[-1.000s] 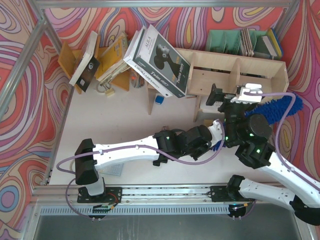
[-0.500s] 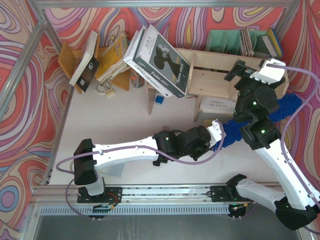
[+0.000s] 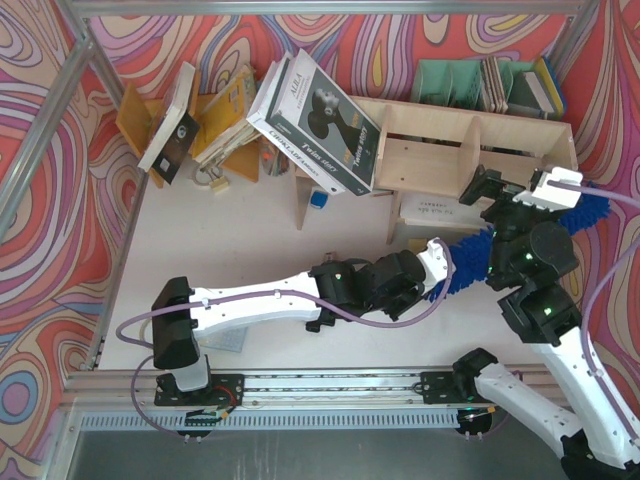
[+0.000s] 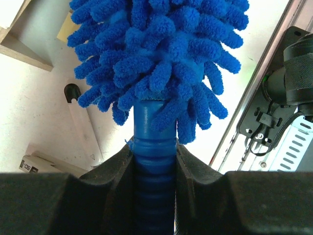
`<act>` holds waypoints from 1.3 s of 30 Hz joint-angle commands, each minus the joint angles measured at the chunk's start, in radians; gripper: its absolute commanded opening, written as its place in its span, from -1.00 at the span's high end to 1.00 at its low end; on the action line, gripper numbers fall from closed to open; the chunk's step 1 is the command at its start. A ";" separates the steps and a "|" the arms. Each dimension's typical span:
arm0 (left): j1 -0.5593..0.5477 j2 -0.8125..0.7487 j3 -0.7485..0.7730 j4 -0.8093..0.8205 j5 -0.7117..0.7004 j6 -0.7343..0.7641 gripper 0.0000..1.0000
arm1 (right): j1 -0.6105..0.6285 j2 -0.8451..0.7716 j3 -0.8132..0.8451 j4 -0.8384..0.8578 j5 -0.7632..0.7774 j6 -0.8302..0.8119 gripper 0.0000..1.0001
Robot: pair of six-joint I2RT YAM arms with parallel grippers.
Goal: Dust the bookshelf with a duster
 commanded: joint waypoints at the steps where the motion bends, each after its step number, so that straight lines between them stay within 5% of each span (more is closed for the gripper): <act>1: 0.007 0.000 -0.028 0.050 -0.026 -0.042 1.00 | -0.005 -0.046 -0.026 0.039 -0.011 -0.051 -0.97; 10: 0.006 -0.048 -0.099 0.052 -0.022 -0.067 1.00 | -0.004 -0.107 -0.107 0.129 0.019 -0.074 -0.97; 21: 0.007 -0.032 0.004 0.084 -0.042 -0.023 1.00 | -0.005 -0.144 -0.175 0.208 0.052 -0.079 -0.97; 39: 0.006 -0.086 -0.265 0.090 0.011 -0.084 1.00 | -0.005 -0.158 -0.200 0.223 0.064 -0.061 -0.98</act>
